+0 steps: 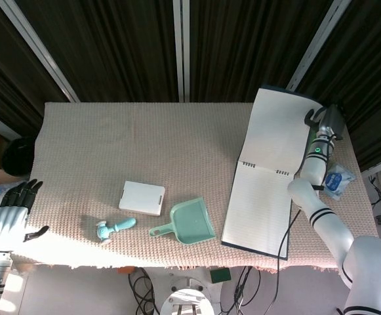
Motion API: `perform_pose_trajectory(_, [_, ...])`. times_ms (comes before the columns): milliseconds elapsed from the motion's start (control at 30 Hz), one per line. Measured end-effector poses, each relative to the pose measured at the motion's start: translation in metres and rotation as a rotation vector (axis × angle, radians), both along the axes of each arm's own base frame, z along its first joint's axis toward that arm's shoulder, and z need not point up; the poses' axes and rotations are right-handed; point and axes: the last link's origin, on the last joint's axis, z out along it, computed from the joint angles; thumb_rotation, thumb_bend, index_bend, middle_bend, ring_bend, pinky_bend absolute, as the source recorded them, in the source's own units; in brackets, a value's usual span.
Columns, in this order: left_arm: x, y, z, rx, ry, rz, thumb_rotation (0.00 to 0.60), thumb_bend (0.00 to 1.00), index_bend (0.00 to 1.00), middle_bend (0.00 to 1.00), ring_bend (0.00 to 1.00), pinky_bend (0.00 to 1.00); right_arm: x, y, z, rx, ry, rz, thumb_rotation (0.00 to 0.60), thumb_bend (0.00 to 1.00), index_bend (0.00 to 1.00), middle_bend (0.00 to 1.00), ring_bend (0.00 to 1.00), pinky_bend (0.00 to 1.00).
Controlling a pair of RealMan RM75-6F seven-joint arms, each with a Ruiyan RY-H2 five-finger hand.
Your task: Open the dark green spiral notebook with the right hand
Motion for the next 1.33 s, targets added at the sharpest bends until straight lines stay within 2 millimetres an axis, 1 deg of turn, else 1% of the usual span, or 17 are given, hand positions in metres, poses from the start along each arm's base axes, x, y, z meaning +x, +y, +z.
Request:
perform_pose_trajectory(33, [0.0, 0.0, 0.0, 0.0, 0.0, 0.001, 0.6, 0.06, 0.07, 0.05, 0.06, 0.12, 0.0, 0.0, -0.001, 0.007, 0.007, -0.003, 0.6, 0.32, 0.12, 0.03, 0.0, 0.0])
perform_pose_trajectory(67, [0.0, 0.0, 0.0, 0.0, -0.001, 0.0, 0.6, 0.06, 0.07, 0.05, 0.06, 0.12, 0.0, -0.001, -0.001, 0.012, 0.013, -0.003, 0.6, 0.27, 0.02, 0.0, 0.0, 0.0])
perform_pose_trajectory(100, [0.0, 0.0, 0.0, -0.001, -0.002, -0.001, 0.6, 0.06, 0.07, 0.05, 0.06, 0.12, 0.0, -0.001, 0.0, 0.016, 0.018, 0.002, 0.6, 0.23, 0.0, 0.0, 0.0, 0.0])
perform_pose_trajectory(200, [0.0, 0.0, -0.001, -0.004, -0.004, -0.003, 0.6, 0.06, 0.07, 0.05, 0.06, 0.12, 0.0, 0.001, 0.003, 0.019, 0.038, 0.032, 0.6, 0.19, 0.0, 0.0, 0.0, 0.0])
perform_pose_trajectory(367, [0.0, -0.001, 0.001, -0.001, -0.003, -0.009, 0.6, 0.06, 0.07, 0.05, 0.06, 0.12, -0.002, 0.011, 0.015, -0.023, 0.071, 0.107, 0.6, 0.18, 0.0, 0.0, 0.0, 0.0])
perform_pose_trajectory(500, [0.003, -0.001, 0.001, 0.0, -0.003, -0.021, 0.6, 0.06, 0.07, 0.05, 0.06, 0.12, -0.003, 0.028, 0.029, -0.071, 0.118, 0.184, 0.6, 0.18, 0.0, 0.0, 0.0, 0.0])
perform_pose_trajectory(567, [0.005, -0.001, 0.001, 0.002, -0.005, -0.029, 0.6, 0.06, 0.07, 0.05, 0.06, 0.12, -0.001, 0.039, 0.031, -0.062, 0.132, 0.232, 0.6, 0.18, 0.0, 0.0, 0.0, 0.0])
perform_pose_trajectory(633, [0.006, -0.001, -0.001, 0.001, -0.005, -0.029, 0.6, 0.06, 0.07, 0.05, 0.06, 0.12, 0.002, 0.056, 0.03, -0.043, 0.158, 0.299, 0.6, 0.18, 0.0, 0.0, 0.0, 0.0])
perform_pose_trajectory(667, [0.006, -0.001, -0.002, 0.0, -0.005, -0.03, 0.6, 0.06, 0.07, 0.05, 0.06, 0.12, 0.004, 0.065, 0.03, -0.032, 0.173, 0.332, 0.6, 0.18, 0.0, 0.0, 0.0, 0.0])
perform_pose_trajectory(767, [0.008, 0.001, -0.004, -0.005, -0.001, -0.038, 0.6, 0.06, 0.07, 0.05, 0.06, 0.12, 0.01, 0.107, 0.026, 0.016, 0.228, 0.447, 0.6, 0.18, 0.0, 0.0, 0.0, 0.0])
perform_pose_trajectory(867, [0.011, 0.002, -0.006, -0.004, -0.002, -0.058, 0.6, 0.06, 0.07, 0.05, 0.06, 0.12, 0.011, 0.163, 0.02, 0.084, 0.274, 0.545, 0.6, 0.18, 0.0, 0.0, 0.0, 0.0])
perform_pose_trajectory(933, [0.014, 0.002, -0.007, 0.004, -0.004, -0.077, 0.6, 0.06, 0.07, 0.05, 0.06, 0.12, 0.008, 0.207, 0.015, 0.145, 0.318, 0.586, 0.6, 0.19, 0.0, 0.0, 0.0, 0.0])
perform_pose_trajectory(1000, [0.015, 0.001, -0.008, 0.013, -0.002, -0.09, 0.6, 0.06, 0.07, 0.05, 0.06, 0.12, -0.003, 0.247, 0.012, 0.211, 0.388, 0.582, 0.6, 0.19, 0.0, 0.0, 0.0, 0.0])
perform_pose_trajectory(1100, [0.014, 0.001, -0.008, 0.017, 0.002, -0.09, 0.6, 0.06, 0.07, 0.05, 0.06, 0.12, -0.026, 0.298, 0.014, 0.266, 0.492, 0.494, 0.6, 0.2, 0.0, 0.0, 0.0, 0.0])
perform_pose_trajectory(1200, [0.013, 0.0, -0.008, 0.016, -0.001, -0.09, 0.6, 0.06, 0.07, 0.05, 0.06, 0.12, -0.048, 0.341, 0.018, 0.28, 0.551, 0.373, 0.6, 0.2, 0.0, 0.0, 0.0, 0.0])
perform_pose_trajectory(1300, [0.011, 0.001, -0.01, 0.015, -0.001, -0.082, 0.6, 0.06, 0.07, 0.05, 0.06, 0.12, -0.064, 0.366, 0.022, 0.28, 0.576, 0.28, 0.6, 0.21, 0.0, 0.0, 0.0, 0.0])
perform_pose_trajectory(1333, [0.011, 0.001, -0.01, 0.016, -0.001, -0.082, 0.6, 0.06, 0.07, 0.05, 0.06, 0.12, -0.068, 0.369, 0.023, 0.284, 0.578, 0.263, 0.6, 0.21, 0.0, 0.0, 0.0, 0.0])
